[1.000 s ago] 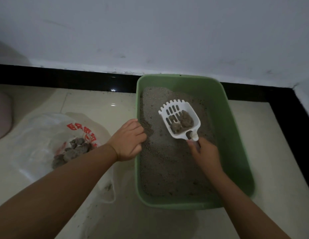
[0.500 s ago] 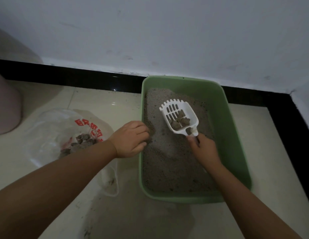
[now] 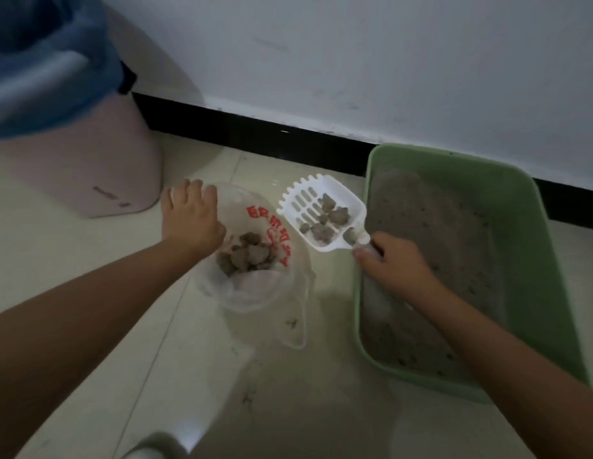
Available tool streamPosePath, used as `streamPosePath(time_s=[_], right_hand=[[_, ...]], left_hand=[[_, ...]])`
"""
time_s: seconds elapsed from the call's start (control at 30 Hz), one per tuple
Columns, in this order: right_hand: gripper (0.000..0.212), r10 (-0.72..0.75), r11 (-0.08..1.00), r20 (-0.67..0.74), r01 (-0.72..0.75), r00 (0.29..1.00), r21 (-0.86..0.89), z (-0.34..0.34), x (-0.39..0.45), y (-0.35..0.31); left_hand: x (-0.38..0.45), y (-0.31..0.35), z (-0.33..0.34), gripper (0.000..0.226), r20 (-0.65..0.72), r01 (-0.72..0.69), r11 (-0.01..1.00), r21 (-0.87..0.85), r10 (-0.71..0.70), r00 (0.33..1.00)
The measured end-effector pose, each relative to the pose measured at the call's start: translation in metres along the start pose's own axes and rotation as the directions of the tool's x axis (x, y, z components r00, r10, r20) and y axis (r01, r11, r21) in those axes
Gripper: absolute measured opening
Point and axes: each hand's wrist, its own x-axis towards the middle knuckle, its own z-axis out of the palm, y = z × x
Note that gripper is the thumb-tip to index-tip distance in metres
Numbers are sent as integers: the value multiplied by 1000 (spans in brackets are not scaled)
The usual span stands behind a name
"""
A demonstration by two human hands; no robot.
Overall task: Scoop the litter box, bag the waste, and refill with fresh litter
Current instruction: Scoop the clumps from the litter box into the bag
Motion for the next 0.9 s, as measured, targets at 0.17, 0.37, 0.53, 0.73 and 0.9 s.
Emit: streamPosePath(time_s=[0.17, 0.37, 0.53, 0.73, 0.9], right_hand=[[19, -173, 949, 120, 198, 978, -245, 36, 14, -53], [37, -202, 803, 267, 316, 942, -506, 69, 11, -82], [42, -302, 750, 174, 346, 937, -563, 80, 11, -85], [51, -329, 774, 108, 334, 938, -538, 85, 20, -71], [38, -309, 821, 109, 323, 945, -471, 68, 21, -71]], left_hand=[[-7, -31, 4, 56, 214, 300, 862, -409, -229, 950], [-3, -43, 5, 34, 244, 358, 581, -731, -268, 932], [-1, -47, 5, 31, 185, 308, 605, -734, -258, 948], [-2, -49, -3, 32, 129, 231, 686, -690, -197, 972], [-4, -47, -7, 35, 110, 199, 751, -630, -168, 980]])
